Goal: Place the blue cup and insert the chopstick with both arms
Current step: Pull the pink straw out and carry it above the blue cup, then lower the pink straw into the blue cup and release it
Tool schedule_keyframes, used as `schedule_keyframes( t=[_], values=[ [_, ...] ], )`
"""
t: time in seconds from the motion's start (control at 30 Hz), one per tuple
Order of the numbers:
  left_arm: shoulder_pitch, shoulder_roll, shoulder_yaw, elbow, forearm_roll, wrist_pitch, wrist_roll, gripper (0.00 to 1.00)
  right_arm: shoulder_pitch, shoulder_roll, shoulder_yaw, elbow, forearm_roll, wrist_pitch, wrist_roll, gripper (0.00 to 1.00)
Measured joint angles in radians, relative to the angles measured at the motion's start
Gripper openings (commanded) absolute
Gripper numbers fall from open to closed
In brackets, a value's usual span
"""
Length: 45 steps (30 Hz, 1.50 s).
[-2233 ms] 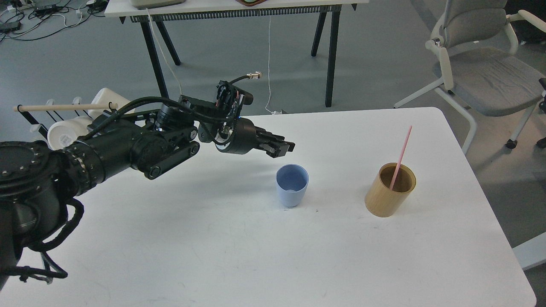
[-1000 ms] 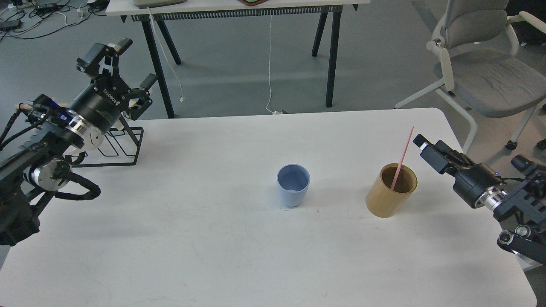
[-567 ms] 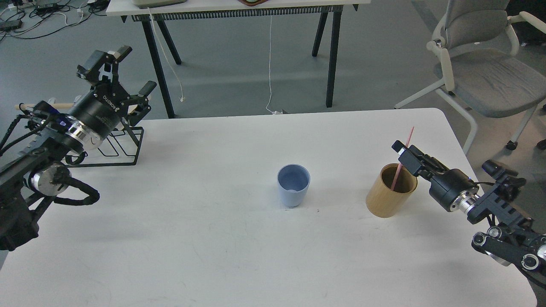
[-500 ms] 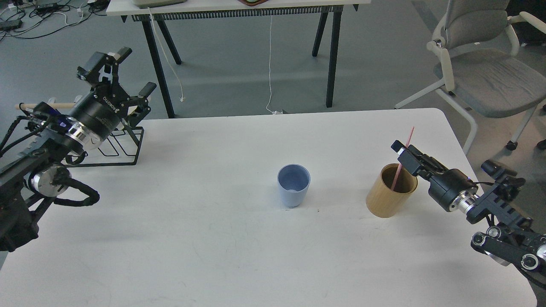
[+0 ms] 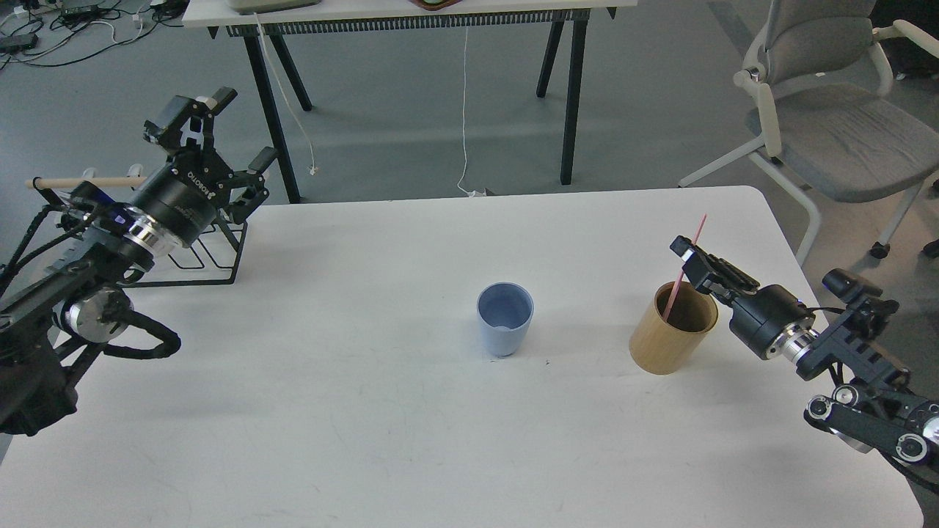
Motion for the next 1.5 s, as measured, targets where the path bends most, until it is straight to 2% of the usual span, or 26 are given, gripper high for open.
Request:
schedule_keyframes(
  t=[0.13,0.27,0.5,0.67,0.73,0.8,0.9,1.1,1.3,1.5],
  values=[
    [0.002,0.000,0.000,-0.001,0.000,0.000,0.000,0.97,0.013,-0.046,0.000,0.039,0.000,0.002,0.000,0.02],
    [0.004,0.000,0.000,-0.001,0.000,0.000,0.000,0.97,0.054,-0.145,0.009,0.121,0.007,0.018,0.000,0.01],
    [0.006,-0.012,0.000,0.002,0.002,0.000,0.000,0.97,0.159,-0.358,0.094,0.303,0.066,0.139,0.000,0.01],
    [0.018,-0.014,0.002,0.022,0.004,0.000,0.000,0.97,0.236,-0.388,0.174,0.363,0.095,0.207,0.000,0.00],
    [0.026,-0.015,0.002,0.041,0.005,0.000,0.000,0.98,0.252,-0.343,0.176,0.358,0.078,0.212,0.000,0.00],
    [0.037,-0.016,0.003,0.060,0.005,0.000,0.000,0.98,0.266,-0.242,0.163,0.329,0.022,0.215,0.000,0.00],
    [0.053,-0.018,0.002,0.081,0.005,0.000,0.000,0.98,0.305,-0.100,0.108,0.240,-0.070,0.215,0.000,0.00],
    [0.058,-0.020,0.002,0.111,0.004,0.000,0.000,0.98,0.416,0.095,-0.062,0.043,-0.119,0.193,0.000,0.00],
    [0.058,-0.036,0.001,0.115,0.003,0.000,0.000,0.98,0.434,0.232,-0.097,-0.068,-0.124,0.155,0.000,0.00],
    [0.058,-0.045,0.001,0.125,0.005,0.000,0.000,0.98,0.432,0.319,-0.123,-0.136,-0.157,0.141,0.000,0.01]
  ],
)
